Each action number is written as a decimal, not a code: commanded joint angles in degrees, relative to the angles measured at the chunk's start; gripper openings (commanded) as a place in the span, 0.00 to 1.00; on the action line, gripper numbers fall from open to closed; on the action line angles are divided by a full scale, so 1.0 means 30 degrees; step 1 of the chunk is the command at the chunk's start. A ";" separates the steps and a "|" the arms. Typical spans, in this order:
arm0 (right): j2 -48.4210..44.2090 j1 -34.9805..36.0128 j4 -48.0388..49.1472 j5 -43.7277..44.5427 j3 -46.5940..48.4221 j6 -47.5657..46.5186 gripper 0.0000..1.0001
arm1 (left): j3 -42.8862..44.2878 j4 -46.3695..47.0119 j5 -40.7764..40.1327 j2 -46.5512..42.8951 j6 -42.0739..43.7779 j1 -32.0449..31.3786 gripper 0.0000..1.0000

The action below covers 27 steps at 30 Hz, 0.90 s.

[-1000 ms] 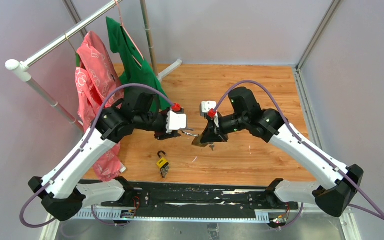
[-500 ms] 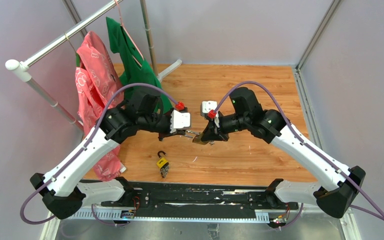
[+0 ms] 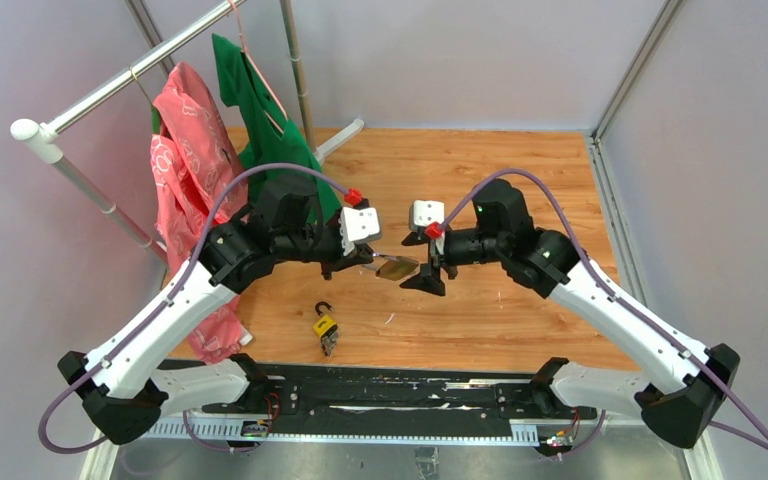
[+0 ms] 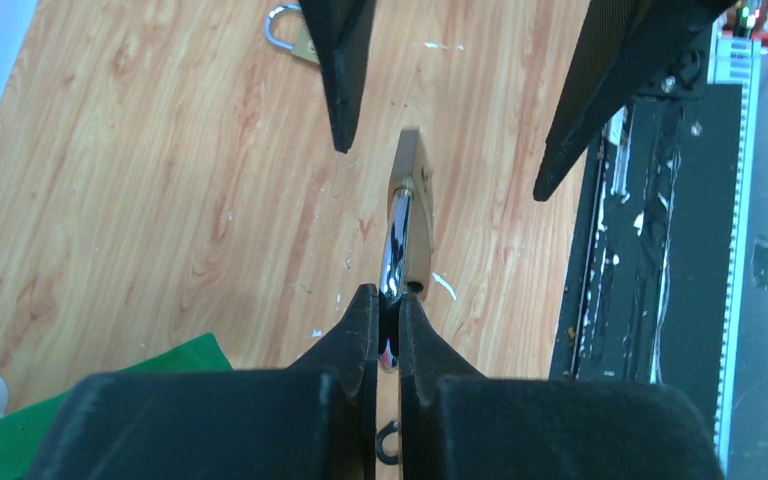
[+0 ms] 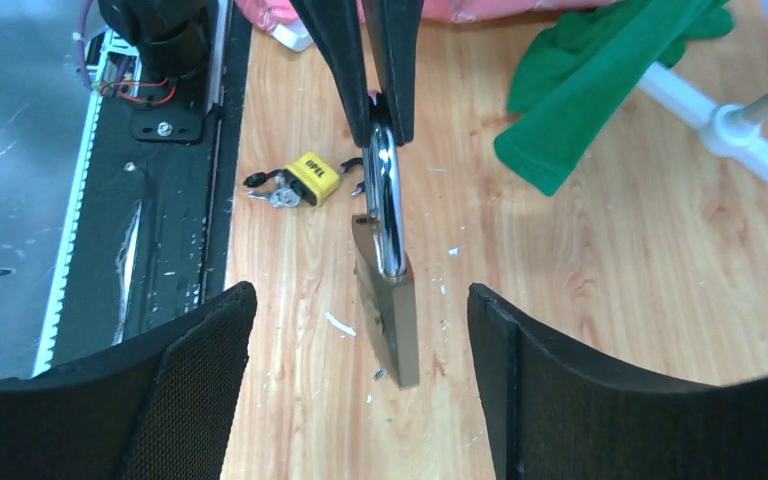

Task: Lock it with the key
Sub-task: Pick up the lock from the center of the board.

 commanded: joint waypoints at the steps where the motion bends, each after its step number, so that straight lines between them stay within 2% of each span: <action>1: -0.1343 -0.1343 0.5145 -0.1296 -0.2414 0.2276 0.79 | 0.0511 0.3429 0.0173 -0.0939 -0.2089 0.0390 0.00; 2: -0.1576 -0.2018 0.6465 -0.2065 -0.3182 0.3203 0.79 | 0.0587 0.3447 0.0393 -0.0946 -0.2283 0.0525 0.00; 5: -0.2047 -0.3762 1.3584 -0.3942 -0.6538 0.7970 0.80 | 0.0625 0.4002 0.1104 -0.1135 -0.3081 0.0815 0.00; 7: -0.1851 -0.4079 1.9143 -0.4111 -0.8898 1.1561 0.80 | 0.0458 0.4369 0.1494 -0.1292 -0.3093 0.0829 0.00; 11: 0.1132 -0.3589 2.9955 -0.3074 -1.2035 1.6204 0.79 | 0.0408 0.3979 0.1427 -0.1015 -0.2404 0.0829 0.00; 14: 0.3923 -0.3281 3.5954 -0.3413 -1.2389 1.8763 0.79 | 0.0585 0.4233 0.1569 -0.0804 -0.2283 0.0829 0.00; 17: 0.6057 -0.3190 3.8664 -0.4372 -1.1716 2.0914 0.73 | 0.0658 0.4465 0.1505 -0.0722 -0.2184 0.0829 0.00; 23: 0.5988 -0.2387 3.6621 -0.5501 -1.0926 1.9403 0.70 | 0.0359 0.3952 0.1131 -0.0866 -0.2160 0.0829 0.00; 24: 0.5910 -0.2314 3.6100 -0.5681 -1.0827 1.9168 0.63 | 0.0334 0.4031 0.1103 -0.0882 -0.2171 0.0829 0.00; 25: 0.5878 -0.2294 3.5706 -0.5824 -1.0705 1.9037 0.51 | 0.0291 0.4130 0.1096 -0.0891 -0.2238 0.0829 0.00; 26: 0.5856 -0.2287 3.5514 -0.5923 -1.0605 1.9018 0.29 | 0.0289 0.4190 0.1121 -0.0885 -0.2295 0.0855 0.00; 27: 0.5831 -0.2287 3.5471 -0.5983 -1.0560 1.9020 0.19 | 0.0289 0.4249 0.1107 -0.0884 -0.2330 0.0858 0.00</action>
